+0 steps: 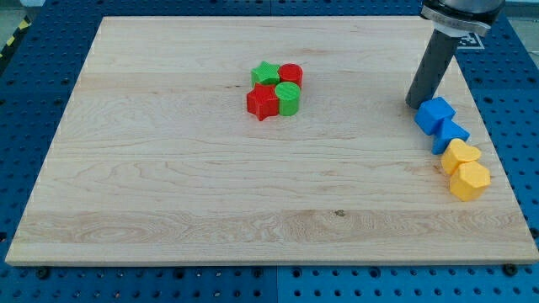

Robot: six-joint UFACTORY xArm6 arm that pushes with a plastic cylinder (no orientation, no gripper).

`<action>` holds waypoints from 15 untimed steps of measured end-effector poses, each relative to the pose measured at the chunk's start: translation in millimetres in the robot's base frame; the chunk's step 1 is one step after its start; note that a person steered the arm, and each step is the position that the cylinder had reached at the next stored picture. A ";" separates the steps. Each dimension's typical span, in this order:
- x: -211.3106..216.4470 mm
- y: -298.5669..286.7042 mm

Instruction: Push the group of blocks right a bit

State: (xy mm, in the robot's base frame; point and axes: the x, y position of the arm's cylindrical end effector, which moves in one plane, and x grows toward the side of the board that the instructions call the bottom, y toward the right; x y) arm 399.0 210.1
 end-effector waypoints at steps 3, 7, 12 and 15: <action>-116.8 -65.8; -93.1 -324.6; -47.0 -206.4; -23.0 -228.6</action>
State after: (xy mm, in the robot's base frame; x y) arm 375.9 -18.5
